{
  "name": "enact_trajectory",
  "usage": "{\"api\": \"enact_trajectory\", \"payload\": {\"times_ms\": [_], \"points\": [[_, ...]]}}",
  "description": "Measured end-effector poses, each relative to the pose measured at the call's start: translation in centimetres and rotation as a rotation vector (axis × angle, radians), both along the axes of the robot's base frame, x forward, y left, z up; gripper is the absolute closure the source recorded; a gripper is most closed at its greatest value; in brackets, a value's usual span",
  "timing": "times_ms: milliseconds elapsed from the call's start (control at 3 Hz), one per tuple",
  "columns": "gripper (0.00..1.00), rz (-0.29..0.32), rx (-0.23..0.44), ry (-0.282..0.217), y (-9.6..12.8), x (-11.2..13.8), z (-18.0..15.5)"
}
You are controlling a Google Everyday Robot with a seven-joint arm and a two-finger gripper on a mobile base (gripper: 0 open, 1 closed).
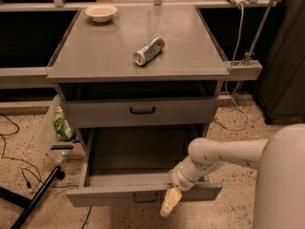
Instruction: Open middle drawer
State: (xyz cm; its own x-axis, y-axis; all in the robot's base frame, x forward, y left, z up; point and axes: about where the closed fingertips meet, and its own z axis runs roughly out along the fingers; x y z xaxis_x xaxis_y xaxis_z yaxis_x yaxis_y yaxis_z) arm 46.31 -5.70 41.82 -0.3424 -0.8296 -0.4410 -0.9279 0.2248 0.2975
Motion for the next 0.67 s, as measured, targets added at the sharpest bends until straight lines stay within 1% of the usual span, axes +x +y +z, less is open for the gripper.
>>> {"api": "enact_trajectory", "payload": {"times_ms": [333, 667], "points": [[0.0, 0.008, 0.014, 0.064, -0.02, -2.13, -0.84], [0.0, 0.008, 0.015, 0.07, -0.02, -2.3, -0.63]]}}
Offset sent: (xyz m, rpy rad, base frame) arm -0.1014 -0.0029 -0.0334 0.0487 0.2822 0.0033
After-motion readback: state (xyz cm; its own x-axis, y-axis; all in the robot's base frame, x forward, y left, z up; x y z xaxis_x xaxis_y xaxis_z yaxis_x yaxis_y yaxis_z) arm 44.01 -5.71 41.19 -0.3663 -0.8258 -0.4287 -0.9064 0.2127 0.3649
